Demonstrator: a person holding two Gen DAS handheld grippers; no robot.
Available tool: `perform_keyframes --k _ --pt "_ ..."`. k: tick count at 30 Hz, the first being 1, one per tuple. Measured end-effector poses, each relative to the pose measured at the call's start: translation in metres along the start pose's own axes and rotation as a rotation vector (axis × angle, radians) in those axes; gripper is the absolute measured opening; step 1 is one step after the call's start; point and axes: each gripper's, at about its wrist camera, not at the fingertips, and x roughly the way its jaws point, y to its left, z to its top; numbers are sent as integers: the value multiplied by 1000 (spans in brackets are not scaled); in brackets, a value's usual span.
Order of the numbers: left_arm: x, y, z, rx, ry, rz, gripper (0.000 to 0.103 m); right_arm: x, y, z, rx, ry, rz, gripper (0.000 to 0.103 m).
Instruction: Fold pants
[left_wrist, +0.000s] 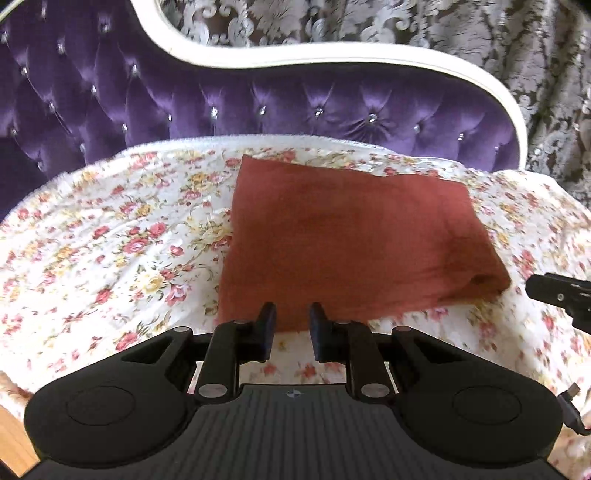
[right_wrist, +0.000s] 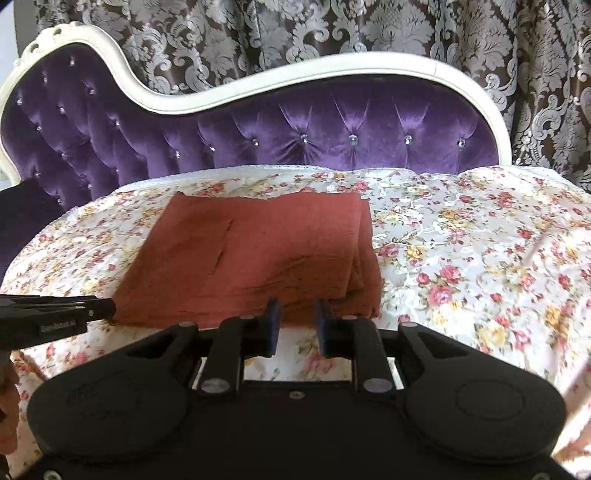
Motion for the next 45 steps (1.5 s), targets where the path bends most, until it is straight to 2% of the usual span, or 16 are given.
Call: perform_keyframes --k 5,7,10,18,22,29,34,45 --pt "-21 -8 -11 7 -17 3 19 -20 7 -8 11 -19 -6 36" --pt "-29 -11 -15 11 -31 16 20 -25 9 -10 18 -24 -6 45" --pt "-39 -15 -20 22 -57 47 20 -33 11 -13 24 -37 -9 54" --pt "-57 -23 -30 2 -92 121 20 -44 17 -21 26 -54 -35 62" --pt "-60 -26 -32 -6 -96 140 20 -45 17 -23 22 -52 -39 71" --pt "-59 -27 -36 -6 -66 130 20 -46 22 -26 1 -52 -67 72" --pt "-53 -28 -36 6 -22 136 20 -44 22 -28 8 -40 -57 72" --pt "-43 -28 -39 -1 12 138 20 -34 19 -31 25 -4 -53 72"
